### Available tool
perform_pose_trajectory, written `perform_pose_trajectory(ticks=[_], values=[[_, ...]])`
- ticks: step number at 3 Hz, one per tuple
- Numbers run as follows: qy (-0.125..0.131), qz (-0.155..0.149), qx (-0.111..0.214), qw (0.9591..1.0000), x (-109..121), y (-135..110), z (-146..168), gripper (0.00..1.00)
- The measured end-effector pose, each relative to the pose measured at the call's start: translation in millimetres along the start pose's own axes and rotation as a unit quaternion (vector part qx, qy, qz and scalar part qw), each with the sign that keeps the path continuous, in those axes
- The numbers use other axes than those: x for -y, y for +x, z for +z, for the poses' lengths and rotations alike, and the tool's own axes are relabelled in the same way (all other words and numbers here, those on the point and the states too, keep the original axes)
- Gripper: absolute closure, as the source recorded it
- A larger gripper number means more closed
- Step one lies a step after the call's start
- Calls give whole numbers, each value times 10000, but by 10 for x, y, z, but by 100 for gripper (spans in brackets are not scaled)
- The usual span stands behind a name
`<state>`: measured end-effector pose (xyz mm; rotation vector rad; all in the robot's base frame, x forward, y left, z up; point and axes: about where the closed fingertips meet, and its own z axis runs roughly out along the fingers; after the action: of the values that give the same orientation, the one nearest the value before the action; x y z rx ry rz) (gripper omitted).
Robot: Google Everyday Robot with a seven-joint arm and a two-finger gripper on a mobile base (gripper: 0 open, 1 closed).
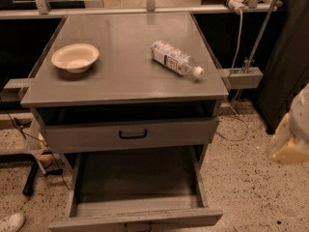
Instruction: Close middle drawer
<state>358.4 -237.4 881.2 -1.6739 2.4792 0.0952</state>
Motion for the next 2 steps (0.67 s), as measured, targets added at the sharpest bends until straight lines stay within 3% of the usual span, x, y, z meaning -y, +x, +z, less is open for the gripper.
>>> perform_pose_trajectory(ticks=[1,2], values=[[-573,-19,-165,9982,-238,60,363,100],[-584,-14,-176,9981,-250,71,381,100]])
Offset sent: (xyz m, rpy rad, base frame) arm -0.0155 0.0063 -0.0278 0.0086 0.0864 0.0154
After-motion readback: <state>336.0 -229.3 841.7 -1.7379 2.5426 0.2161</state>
